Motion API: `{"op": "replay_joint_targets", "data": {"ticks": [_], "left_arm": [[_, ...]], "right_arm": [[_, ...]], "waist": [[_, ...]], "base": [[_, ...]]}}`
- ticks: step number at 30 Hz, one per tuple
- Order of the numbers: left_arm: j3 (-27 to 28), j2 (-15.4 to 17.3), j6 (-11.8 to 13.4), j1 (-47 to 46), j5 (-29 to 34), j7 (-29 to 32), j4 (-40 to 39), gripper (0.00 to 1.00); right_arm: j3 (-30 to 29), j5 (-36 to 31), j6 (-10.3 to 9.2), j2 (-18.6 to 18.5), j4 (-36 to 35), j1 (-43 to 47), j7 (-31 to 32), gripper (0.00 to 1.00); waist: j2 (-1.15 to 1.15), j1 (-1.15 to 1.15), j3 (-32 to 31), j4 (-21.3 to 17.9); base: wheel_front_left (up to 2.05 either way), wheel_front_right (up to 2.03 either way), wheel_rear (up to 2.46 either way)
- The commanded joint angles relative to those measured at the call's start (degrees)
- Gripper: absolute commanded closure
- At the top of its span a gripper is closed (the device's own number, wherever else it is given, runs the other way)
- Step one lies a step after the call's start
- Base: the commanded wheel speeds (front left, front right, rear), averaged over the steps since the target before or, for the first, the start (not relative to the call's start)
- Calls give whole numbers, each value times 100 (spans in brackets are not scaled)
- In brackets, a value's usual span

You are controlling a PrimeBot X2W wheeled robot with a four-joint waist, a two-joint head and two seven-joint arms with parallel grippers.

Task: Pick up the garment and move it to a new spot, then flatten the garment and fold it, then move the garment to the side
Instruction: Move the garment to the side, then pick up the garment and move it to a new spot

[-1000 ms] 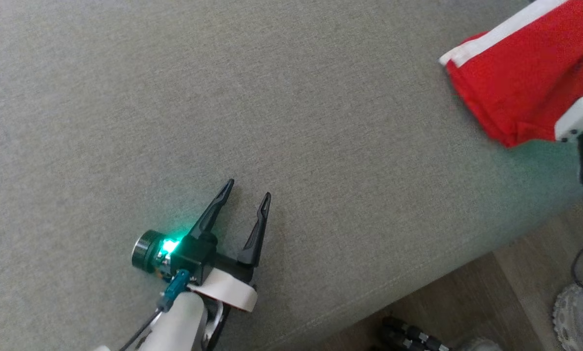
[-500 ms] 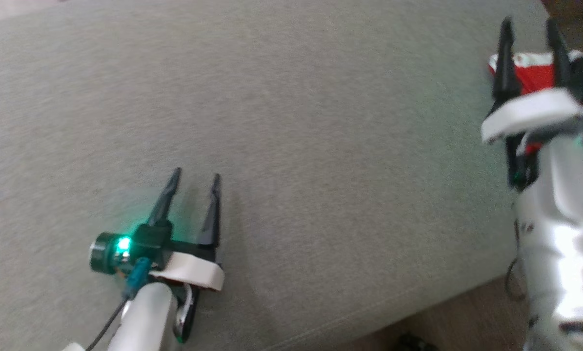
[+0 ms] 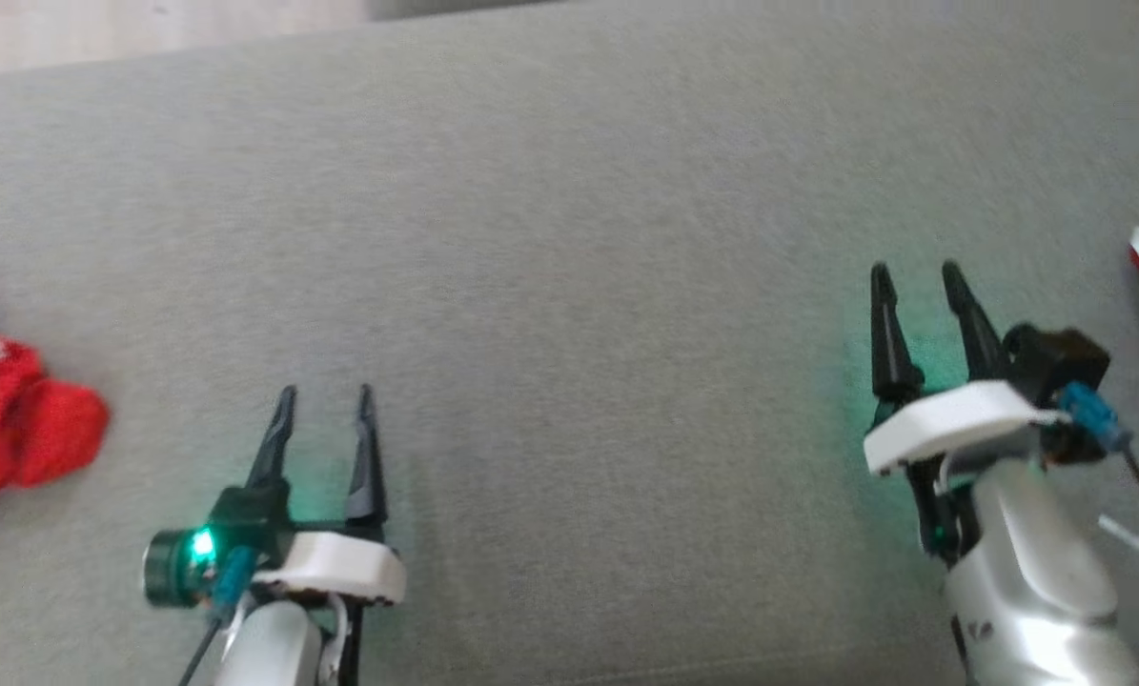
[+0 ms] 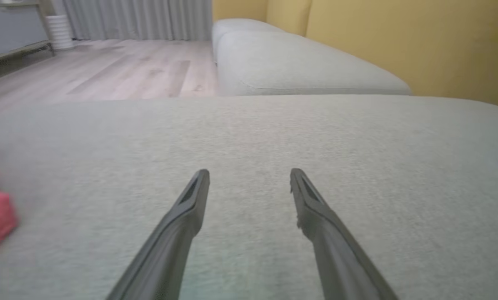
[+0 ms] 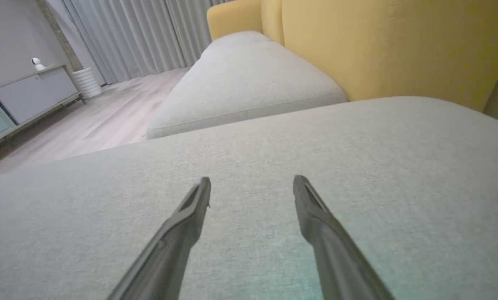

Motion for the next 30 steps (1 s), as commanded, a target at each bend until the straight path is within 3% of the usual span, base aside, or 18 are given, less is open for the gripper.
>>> {"op": "replay_joint_targets", "data": {"ticks": [1, 11, 22, 26, 30], "left_arm": [[259, 45, 71, 3, -63, -13, -146, 0], [580, 45, 243, 511, -291, -13, -195, 0], [731, 45, 244, 795, -291, -13, -321, 0], [729, 45, 282, 757, -369, -13, -291, 0], [713, 45, 379, 669, -415, -13, -248, 0]], "right_arm": [[152, 31, -4, 10, -158, 35, -38, 0], [373, 121, -4, 11, -154, 635, -38, 0], [545, 202, -4, 11, -215, 922, -38, 0], [642, 169, -4, 11, -242, 905, -38, 0], [845, 168, -4, 11, -324, 888, -38, 0]], "waist": [[0, 1, -268, 286], [0, 1, -716, 382], [0, 1, -888, 432], [0, 1, -826, 667], [0, 1, -757, 1175]], "base": [[0, 0, 0], [0, 0, 0], [0, 0, 0], [0, 0, 0], [0, 0, 0]]}}
